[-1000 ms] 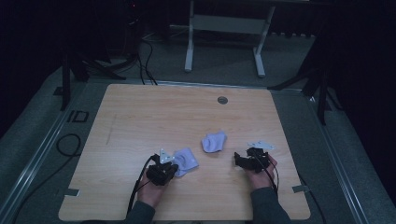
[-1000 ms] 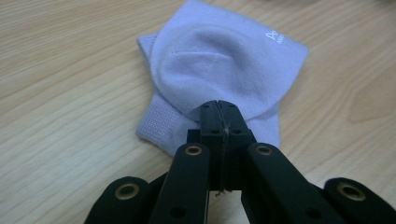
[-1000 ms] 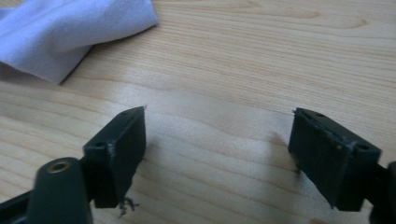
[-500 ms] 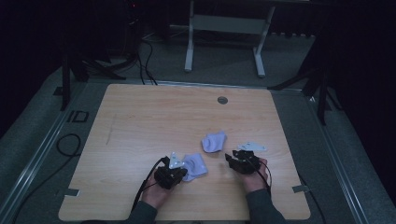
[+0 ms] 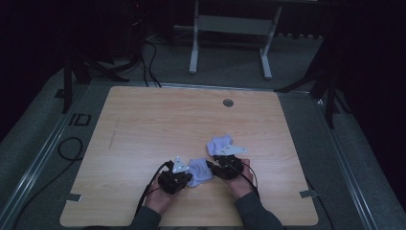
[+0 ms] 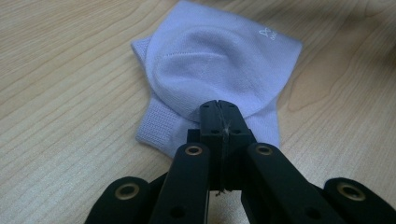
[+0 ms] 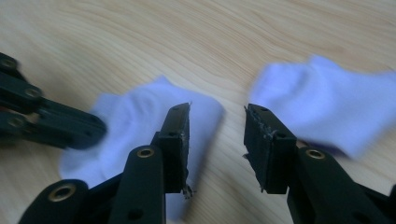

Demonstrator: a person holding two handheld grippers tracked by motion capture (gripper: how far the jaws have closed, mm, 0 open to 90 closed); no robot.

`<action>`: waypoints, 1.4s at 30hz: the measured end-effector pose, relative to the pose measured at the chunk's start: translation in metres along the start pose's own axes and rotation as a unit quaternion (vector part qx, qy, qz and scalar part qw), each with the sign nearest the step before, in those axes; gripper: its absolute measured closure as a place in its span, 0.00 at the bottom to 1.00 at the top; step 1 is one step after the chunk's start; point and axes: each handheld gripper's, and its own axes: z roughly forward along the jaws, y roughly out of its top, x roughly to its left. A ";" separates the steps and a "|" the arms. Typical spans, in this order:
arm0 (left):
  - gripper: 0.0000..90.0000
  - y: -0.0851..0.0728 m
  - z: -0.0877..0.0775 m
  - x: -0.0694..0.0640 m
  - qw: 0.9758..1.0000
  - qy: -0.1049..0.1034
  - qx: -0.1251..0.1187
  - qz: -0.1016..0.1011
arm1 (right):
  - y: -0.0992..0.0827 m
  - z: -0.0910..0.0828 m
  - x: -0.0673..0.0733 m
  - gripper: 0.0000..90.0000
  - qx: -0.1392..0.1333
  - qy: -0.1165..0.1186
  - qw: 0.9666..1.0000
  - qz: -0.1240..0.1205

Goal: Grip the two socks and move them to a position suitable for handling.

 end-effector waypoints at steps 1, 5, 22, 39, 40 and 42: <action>1.00 0.000 0.000 0.000 1.000 -0.001 0.000 0.000 | 0.008 0.005 0.007 0.67 0.003 0.008 1.000 -0.013; 1.00 0.000 0.000 0.001 1.000 -0.002 0.001 0.001 | 0.017 0.017 0.018 0.68 0.013 0.020 0.999 -0.028; 1.00 -0.002 -0.005 0.006 1.000 0.016 0.007 -0.006 | 0.003 0.005 0.001 0.97 0.029 0.024 0.999 0.004; 0.99 -0.002 -0.005 0.008 0.999 0.030 0.003 -0.012 | -0.030 -0.051 -0.052 0.88 0.006 -0.043 0.997 0.069; 0.99 -0.002 -0.005 0.008 0.999 0.029 0.003 -0.013 | -0.027 -0.053 -0.052 0.87 0.003 -0.044 0.997 0.067; 0.99 -0.002 -0.005 0.008 0.999 0.030 0.001 -0.015 | -0.020 -0.055 -0.053 0.83 -0.003 -0.046 0.997 0.062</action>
